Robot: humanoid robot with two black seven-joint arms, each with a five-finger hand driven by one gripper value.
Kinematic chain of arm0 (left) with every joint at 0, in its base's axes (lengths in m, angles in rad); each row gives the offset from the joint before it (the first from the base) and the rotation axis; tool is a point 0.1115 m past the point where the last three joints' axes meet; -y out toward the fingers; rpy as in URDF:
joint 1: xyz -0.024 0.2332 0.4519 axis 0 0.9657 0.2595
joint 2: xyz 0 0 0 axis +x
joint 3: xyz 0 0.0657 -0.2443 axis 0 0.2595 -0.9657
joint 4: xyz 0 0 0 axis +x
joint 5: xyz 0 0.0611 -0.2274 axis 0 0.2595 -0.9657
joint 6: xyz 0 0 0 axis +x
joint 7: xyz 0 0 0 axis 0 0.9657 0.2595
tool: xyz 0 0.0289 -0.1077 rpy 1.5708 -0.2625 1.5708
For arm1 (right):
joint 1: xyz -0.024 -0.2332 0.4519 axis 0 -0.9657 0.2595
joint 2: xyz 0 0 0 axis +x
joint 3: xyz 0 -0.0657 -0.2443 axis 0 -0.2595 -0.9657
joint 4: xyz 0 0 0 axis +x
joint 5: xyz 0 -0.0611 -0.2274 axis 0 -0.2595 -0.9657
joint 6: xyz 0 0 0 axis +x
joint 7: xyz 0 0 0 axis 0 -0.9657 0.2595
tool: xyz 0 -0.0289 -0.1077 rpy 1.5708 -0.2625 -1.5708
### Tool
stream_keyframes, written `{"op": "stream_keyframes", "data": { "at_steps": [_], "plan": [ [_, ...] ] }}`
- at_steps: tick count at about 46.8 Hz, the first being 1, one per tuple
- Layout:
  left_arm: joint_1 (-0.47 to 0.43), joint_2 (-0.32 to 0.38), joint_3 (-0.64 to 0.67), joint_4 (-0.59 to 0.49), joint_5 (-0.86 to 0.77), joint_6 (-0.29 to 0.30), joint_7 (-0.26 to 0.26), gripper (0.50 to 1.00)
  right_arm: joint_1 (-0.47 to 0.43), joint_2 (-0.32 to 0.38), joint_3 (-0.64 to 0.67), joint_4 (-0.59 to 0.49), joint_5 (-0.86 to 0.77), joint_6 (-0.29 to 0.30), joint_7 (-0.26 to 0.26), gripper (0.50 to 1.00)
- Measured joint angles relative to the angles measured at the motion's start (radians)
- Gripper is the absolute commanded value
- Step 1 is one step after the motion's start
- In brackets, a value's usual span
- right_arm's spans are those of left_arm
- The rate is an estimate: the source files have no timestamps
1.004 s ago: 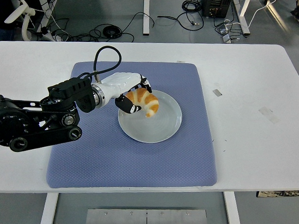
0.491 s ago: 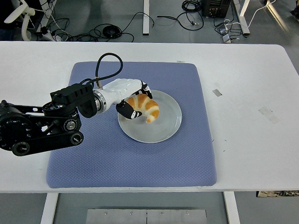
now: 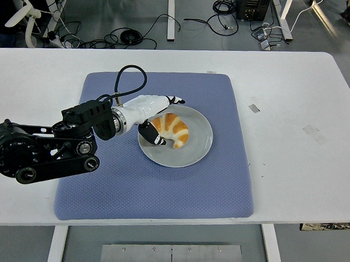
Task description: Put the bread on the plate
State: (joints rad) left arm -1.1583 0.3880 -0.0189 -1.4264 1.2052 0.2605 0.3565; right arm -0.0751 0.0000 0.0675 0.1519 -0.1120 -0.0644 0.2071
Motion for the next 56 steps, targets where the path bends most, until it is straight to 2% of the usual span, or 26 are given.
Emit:
{"op": "stream_keyframes", "data": {
  "at_steps": [9,20,25,31,36,45,56],
  "plan": [
    [-0.008,0.027,-0.114,0.001,-0.106,0.005,-0.010,0.930,0.000,0.000,0.000,0.000,0.000,0.000,0.000,1.000],
    [-0.011,0.076,-0.173,0.002,-0.223,0.011,-0.075,0.925,0.000,0.000,0.000,0.000,0.000,0.000,0.000,1.000],
    [0.002,0.100,-0.210,0.007,-0.265,0.049,-0.107,0.918,0.000,0.000,0.000,0.000,0.000,0.000,0.000,1.000],
    [0.047,0.151,-0.281,0.020,-0.370,0.104,-0.186,0.915,0.000,0.000,0.000,0.000,0.000,0.000,0.000,1.000],
    [0.089,0.198,-0.365,0.024,-0.479,0.122,-0.248,0.915,0.000,0.000,0.000,0.000,0.000,0.000,0.000,1.000],
    [0.181,0.248,-0.504,0.029,-0.521,0.123,-0.285,0.915,0.000,0.000,0.000,0.000,0.000,0.000,0.000,1.000],
    [0.288,0.246,-0.628,0.041,-0.521,0.121,-0.335,0.913,0.000,0.000,0.000,0.000,0.000,0.000,0.000,1.000]
  ]
}}
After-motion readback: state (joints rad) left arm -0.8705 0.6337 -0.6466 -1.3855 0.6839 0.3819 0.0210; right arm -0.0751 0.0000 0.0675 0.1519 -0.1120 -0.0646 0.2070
